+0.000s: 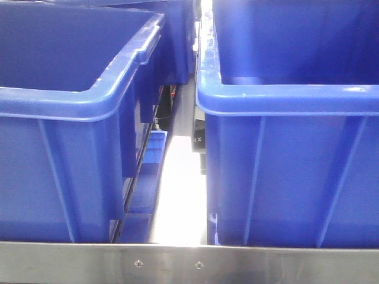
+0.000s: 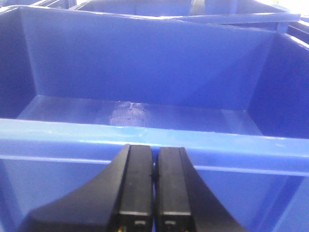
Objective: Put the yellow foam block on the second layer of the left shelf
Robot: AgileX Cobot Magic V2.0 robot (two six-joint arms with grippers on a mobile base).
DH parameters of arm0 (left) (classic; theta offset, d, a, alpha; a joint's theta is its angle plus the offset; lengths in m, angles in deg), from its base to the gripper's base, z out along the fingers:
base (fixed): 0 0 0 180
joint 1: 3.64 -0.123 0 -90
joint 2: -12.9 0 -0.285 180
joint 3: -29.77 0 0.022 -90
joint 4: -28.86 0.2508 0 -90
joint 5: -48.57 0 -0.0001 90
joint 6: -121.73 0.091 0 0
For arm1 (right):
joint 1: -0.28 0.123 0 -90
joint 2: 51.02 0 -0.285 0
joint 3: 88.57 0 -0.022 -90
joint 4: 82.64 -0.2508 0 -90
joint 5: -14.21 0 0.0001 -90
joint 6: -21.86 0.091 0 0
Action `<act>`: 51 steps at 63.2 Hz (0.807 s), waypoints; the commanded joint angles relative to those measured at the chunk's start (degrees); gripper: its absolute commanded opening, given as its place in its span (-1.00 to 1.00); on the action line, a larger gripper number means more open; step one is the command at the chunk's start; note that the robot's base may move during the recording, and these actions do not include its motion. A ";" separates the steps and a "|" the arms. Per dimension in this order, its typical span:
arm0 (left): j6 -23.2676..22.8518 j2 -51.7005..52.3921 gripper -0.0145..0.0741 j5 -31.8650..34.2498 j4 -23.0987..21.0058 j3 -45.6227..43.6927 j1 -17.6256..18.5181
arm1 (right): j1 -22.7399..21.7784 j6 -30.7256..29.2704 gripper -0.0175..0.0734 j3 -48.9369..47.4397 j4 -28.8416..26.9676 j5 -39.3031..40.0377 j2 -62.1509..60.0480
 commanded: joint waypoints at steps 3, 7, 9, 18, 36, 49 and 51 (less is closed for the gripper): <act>-0.22 -0.41 -0.36 5.00 -0.42 1.48 0.31 | -0.10 -0.26 -0.54 -1.58 0.00 4.47 0.30; -0.22 -0.41 -0.36 5.00 -0.42 1.48 0.31 | -0.10 -0.26 -0.54 -1.58 0.00 5.07 0.30; -0.22 -0.41 -0.36 5.00 -0.42 1.48 0.31 | -0.10 -0.26 -0.54 -1.47 0.00 5.73 0.30; -0.22 -0.41 -0.36 5.00 -0.42 1.48 0.31 | -3.37 -0.26 -0.54 0.49 0.06 9.73 -2.55; -0.22 -0.41 -0.36 5.00 -0.42 1.48 0.31 | -13.42 -0.26 -0.54 13.55 0.06 19.67 -16.21; -0.22 -0.41 -0.36 5.00 -0.42 1.48 0.31 | -14.43 -0.24 -0.54 26.03 -0.16 31.14 -24.89; -0.22 -0.41 -0.36 5.00 -0.42 1.48 0.31 | -14.43 -0.24 -0.54 27.93 -0.61 34.44 -24.61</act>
